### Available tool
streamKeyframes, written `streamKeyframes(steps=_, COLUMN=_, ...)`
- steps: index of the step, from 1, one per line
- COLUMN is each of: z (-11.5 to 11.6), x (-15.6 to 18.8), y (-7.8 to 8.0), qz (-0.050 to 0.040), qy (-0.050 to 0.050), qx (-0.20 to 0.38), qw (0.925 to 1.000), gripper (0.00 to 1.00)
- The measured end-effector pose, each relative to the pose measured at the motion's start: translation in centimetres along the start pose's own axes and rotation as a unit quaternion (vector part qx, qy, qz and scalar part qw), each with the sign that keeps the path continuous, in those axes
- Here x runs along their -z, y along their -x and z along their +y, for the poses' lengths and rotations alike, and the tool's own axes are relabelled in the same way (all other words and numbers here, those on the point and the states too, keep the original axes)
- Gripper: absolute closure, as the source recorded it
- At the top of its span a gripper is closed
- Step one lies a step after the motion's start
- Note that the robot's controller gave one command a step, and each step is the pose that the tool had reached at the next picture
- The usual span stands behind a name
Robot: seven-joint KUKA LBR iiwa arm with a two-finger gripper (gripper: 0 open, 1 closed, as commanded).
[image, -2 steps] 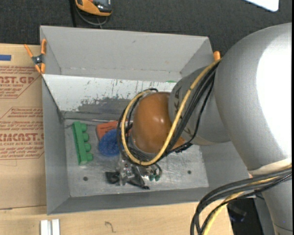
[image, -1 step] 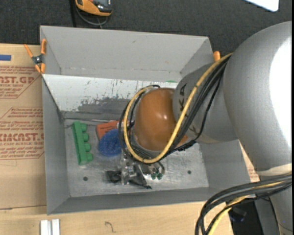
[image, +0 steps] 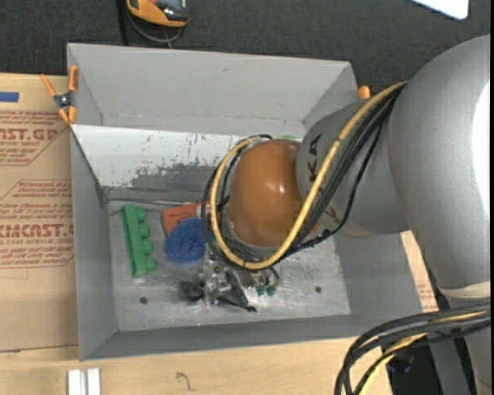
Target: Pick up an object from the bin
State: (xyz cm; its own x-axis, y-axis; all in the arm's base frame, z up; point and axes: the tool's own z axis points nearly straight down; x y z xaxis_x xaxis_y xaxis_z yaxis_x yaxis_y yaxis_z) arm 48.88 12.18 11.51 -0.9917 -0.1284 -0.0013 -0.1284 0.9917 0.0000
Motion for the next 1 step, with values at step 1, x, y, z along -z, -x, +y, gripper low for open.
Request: streamKeyframes(steps=1, z=0.0, x=0.65, y=0.03, qz=-0.0013, qy=0.0, qx=0.0, qw=1.0, gripper=1.0)
